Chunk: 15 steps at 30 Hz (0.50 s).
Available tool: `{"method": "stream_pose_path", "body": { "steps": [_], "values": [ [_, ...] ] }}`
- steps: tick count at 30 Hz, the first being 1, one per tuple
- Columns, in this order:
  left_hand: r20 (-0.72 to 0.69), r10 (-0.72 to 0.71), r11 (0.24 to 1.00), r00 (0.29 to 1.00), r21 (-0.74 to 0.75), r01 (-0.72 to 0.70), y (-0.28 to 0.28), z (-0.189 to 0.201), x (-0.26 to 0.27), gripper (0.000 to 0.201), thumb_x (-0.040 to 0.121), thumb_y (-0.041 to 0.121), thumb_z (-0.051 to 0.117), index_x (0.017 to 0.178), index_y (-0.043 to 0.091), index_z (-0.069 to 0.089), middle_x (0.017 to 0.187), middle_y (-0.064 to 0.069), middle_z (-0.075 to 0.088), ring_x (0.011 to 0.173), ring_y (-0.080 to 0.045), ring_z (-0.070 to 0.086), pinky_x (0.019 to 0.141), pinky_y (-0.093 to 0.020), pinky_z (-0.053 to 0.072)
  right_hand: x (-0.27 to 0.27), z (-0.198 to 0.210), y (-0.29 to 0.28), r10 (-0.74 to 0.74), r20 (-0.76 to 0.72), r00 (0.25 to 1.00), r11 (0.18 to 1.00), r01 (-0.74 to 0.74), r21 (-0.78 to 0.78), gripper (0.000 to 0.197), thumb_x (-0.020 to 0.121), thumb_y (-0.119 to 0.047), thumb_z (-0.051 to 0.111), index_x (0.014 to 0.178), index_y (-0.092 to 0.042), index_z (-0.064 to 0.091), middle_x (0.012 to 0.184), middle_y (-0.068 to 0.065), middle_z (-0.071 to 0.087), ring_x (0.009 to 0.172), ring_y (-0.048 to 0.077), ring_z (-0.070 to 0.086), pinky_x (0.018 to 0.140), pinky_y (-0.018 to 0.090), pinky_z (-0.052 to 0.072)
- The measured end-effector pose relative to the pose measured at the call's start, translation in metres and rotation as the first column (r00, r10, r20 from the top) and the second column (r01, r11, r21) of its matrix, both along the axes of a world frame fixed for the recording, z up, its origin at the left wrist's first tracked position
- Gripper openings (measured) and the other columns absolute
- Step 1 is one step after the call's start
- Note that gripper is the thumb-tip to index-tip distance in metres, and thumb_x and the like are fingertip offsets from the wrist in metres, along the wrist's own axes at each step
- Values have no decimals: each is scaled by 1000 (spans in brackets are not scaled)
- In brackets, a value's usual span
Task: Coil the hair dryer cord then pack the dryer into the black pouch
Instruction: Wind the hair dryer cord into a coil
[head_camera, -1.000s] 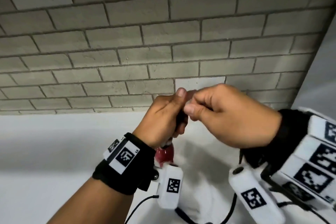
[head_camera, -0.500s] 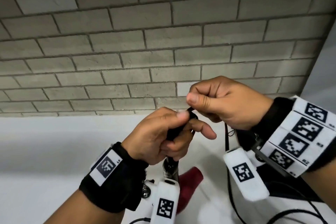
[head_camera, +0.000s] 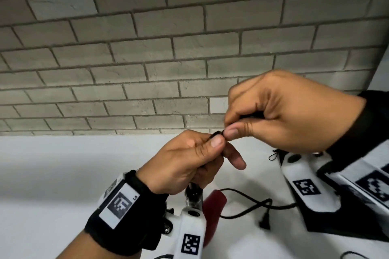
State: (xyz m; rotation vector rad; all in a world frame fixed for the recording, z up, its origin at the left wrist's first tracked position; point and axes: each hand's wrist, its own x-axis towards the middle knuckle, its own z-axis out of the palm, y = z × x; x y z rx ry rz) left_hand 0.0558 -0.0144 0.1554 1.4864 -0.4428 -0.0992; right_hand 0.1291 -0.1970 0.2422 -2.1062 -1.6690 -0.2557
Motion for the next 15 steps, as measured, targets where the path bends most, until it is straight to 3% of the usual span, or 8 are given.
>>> {"method": "stream_pose_path", "body": {
  "steps": [2,3,4,7,9,12,13,15],
  "values": [
    [8,0,1000,1000,20,0,1,2,-1,56,81,57,63,91,3,74,45,-1,29,42,-12,22,47,-39,10,7,3,3,-28,-52,998,994,22,-110,28,82,-43,61,68,-20,72,60,-6,58,59,12,58,59,37,47],
    [9,-9,999,1000,31,9,1,3,-1,61,83,55,61,92,-4,72,45,5,32,42,-13,23,47,-40,11,10,3,5,-35,-187,982,988,6,-156,34,82,-42,61,62,-15,66,55,1,52,52,23,50,54,43,43],
    [13,-21,999,1000,41,20,1,4,-1,64,85,54,59,93,-9,70,44,7,33,41,-14,23,46,-39,12,13,1,7,-26,-355,935,985,-36,-167,39,82,-39,61,55,-12,57,50,7,42,49,31,38,50,45,36],
    [28,-43,998,999,38,42,-3,7,1,64,85,50,58,94,-12,70,42,3,31,41,-17,20,44,-40,16,16,-12,19,37,-734,678,997,-80,-24,39,80,-24,60,49,-11,41,44,-1,26,44,17,21,45,30,23],
    [0,-57,998,998,-5,57,-5,7,3,63,84,48,59,96,-13,69,41,4,31,41,-17,20,45,-40,15,18,-25,25,45,-787,616,999,-32,33,40,80,-22,58,48,-8,38,40,-5,26,41,12,21,44,25,21],
    [-32,-111,985,993,-135,106,-5,4,4,66,87,42,59,102,-22,61,40,9,32,39,-12,18,44,-37,16,12,-44,28,2,-672,740,996,55,63,42,88,-40,49,70,-2,51,46,12,45,48,22,41,56,37,35],
    [-36,-136,975,990,-180,128,-4,3,4,66,89,40,57,104,-25,58,41,8,30,39,-12,18,43,-36,17,8,-48,29,19,-676,737,993,66,100,46,93,-44,45,77,-2,53,54,21,49,55,29,45,61,39,39],
    [-39,-188,957,981,-234,174,-4,2,4,66,92,38,53,103,-27,56,41,4,23,37,-12,18,42,-34,22,-1,-55,31,109,-747,656,977,68,203,58,98,-46,39,67,1,50,45,14,42,47,24,39,51,27,37]
  ]
}}
